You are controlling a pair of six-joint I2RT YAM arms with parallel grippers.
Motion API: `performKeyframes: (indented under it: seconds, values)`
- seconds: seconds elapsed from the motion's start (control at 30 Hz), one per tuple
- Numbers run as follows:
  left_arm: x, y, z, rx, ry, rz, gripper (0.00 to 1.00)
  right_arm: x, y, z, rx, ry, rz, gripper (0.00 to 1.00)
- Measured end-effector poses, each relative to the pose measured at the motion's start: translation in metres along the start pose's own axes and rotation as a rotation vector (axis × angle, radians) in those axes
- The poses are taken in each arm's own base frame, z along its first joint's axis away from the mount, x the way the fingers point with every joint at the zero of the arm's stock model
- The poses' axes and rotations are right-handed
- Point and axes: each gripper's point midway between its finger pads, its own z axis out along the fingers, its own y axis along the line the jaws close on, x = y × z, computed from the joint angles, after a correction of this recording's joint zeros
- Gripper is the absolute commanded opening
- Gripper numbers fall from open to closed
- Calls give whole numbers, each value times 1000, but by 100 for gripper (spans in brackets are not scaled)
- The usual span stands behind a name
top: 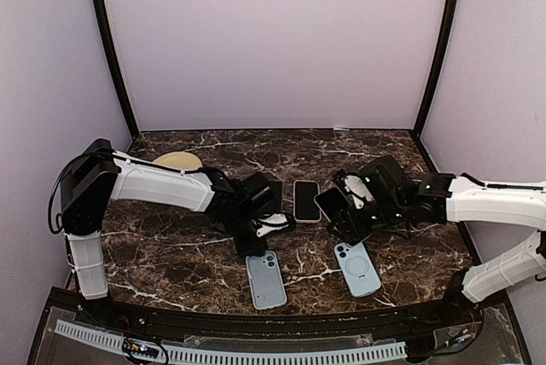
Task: Put the phone into the phone case
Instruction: Move the phone case to the center of the board.
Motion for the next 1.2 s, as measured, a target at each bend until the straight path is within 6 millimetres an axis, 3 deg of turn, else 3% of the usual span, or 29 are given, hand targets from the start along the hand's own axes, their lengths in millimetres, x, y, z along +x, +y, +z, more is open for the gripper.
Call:
performKeyframes:
  seconds: [0.27, 0.43, 0.53, 0.6, 0.77, 0.83, 1.2]
  values:
    - [0, 12, -3, -176, 26, -82, 0, -12, -2, -4, 20, -32, -34, 4]
    - [-4, 48, -7, -360, 34, -134, 0, -32, -5, -9, 52, -100, -47, 4]
    - [-5, 56, -7, -394, 33, -150, 0, -38, -8, -11, 70, -121, -51, 4]
    - [-5, 58, -7, -412, 36, -152, 8, -44, -10, -13, 88, -136, -53, 4]
    - [-14, 65, -8, -444, 3, -172, 55, -57, -20, -18, 152, -178, -37, 4]
    - [-18, 68, -9, -453, -14, -178, 64, -59, -24, -19, 180, -188, -23, 4]
    - [-44, 74, -18, -453, -87, -235, 81, -64, -36, -30, 247, -204, 25, 3]
